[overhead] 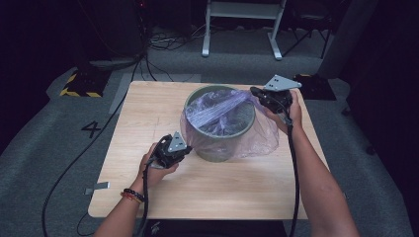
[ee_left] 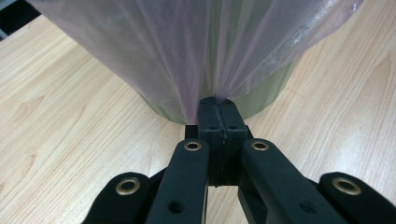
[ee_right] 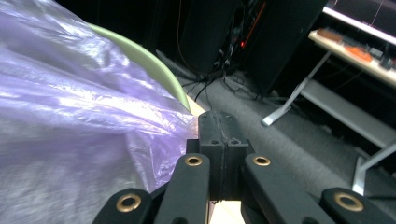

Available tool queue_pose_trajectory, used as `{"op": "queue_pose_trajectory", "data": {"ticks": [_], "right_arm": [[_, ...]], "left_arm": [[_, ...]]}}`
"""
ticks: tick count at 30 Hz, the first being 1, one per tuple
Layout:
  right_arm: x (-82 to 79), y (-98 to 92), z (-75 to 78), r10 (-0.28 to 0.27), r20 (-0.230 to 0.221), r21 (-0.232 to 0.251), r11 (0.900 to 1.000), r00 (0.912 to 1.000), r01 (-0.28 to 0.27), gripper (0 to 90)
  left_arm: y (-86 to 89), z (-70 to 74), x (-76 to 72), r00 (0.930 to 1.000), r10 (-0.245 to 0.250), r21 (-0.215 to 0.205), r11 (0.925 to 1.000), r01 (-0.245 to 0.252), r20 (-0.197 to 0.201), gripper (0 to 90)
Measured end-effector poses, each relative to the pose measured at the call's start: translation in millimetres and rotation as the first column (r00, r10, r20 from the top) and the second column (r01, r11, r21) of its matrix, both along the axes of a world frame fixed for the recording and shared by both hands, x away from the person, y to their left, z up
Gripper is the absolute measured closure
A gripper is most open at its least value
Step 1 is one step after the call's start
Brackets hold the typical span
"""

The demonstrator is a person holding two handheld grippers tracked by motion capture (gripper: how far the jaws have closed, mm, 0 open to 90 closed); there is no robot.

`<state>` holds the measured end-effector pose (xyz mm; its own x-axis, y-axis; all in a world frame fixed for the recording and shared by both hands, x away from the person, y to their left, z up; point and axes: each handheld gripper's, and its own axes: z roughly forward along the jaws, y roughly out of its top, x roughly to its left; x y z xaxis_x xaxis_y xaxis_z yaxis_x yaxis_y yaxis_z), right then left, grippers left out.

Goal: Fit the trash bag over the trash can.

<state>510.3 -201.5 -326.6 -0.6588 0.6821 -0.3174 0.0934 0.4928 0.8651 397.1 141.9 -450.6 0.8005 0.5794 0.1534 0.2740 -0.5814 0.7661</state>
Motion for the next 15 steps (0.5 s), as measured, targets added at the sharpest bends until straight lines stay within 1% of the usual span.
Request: {"op": "queue_pose_trajectory", "data": {"ticks": [2, 5, 6, 7, 8, 9, 10, 11, 13, 14, 15], "right_arm": [[5.0, 2.1, -3.9, -0.008, -0.012, -0.011, 1.000, 0.9999, 0.008, 90.0], [11.8, 4.0, -10.9, -0.014, -0.033, -0.010, 1.000, 0.9994, 0.014, 90.0], [12.8, 4.4, -12.2, -0.015, -0.038, -0.009, 1.000, 0.9992, 0.015, 90.0], [13.9, 4.7, -13.6, -0.016, -0.043, -0.004, 1.000, 0.9990, 0.016, 90.0], [14.2, 5.1, -14.4, -0.017, -0.045, -0.002, 1.000, 0.9988, 0.017, 90.0], [13.9, 5.4, -14.9, -0.020, -0.044, -0.004, 1.000, 0.9989, 0.020, 90.0], [13.3, 5.3, -14.9, -0.019, -0.043, -0.002, 1.000, 0.9989, 0.019, 90.0], [12.5, 4.9, -14.8, -0.015, -0.044, 0.005, 1.000, 0.9989, 0.016, 90.0], [10.6, 3.8, -14.0, -0.013, -0.039, 0.007, 1.000, 0.9992, 0.013, 90.0], [10.0, 2.8, -13.4, -0.010, -0.035, 0.011, 1.000, 0.9993, 0.010, 90.0], [9.3, 1.9, -12.8, -0.010, -0.036, 0.017, 1.000, 0.9993, 0.010, 90.0]], "left_arm": [[1.7, 0.0, -1.4, 1.0000, -0.003, -0.001, 1.0000, 0.003, -0.003, 90.0], [4.7, -0.5, -4.2, 0.9999, -0.009, -0.006, 0.9999, 0.009, -0.003, 90.0], [5.7, -0.6, -5.4, 0.9997, -0.023, -0.012, 0.9997, 0.023, -0.002, 90.0], [6.9, -0.7, -7.3, 0.9994, -0.033, -0.016, 0.9993, 0.033, 0.009, 90.0], [7.9, -0.8, -8.8, 0.9993, -0.030, -0.028, 0.9991, 0.031, 0.022, 88.5], [9.1, -0.5, -10.3, 0.9995, -0.027, -0.047, 0.9985, 0.027, 0.015, 74.9], [11.1, 0.4, -12.4, 0.9991, -0.037, -0.065, 0.9972, 0.038, 0.021, 70.0], [12.6, 2.2, -15.1, 0.9987, -0.040, -0.084, 0.9956, 0.043, 0.033, 62.6], [15.1, 7.9, -20.4, 0.9984, -0.019, -0.116, 0.9929, 0.025, 0.053, 46.0], [17.1, 11.6, -23.0, 0.9982, -0.017, -0.141, 0.9896, 0.025, 0.058, 38.2], [19.4, 15.8, -26.6, 0.9977, -0.004, -0.171, 0.9852, 0.015, 0.067, 31.4]]}}
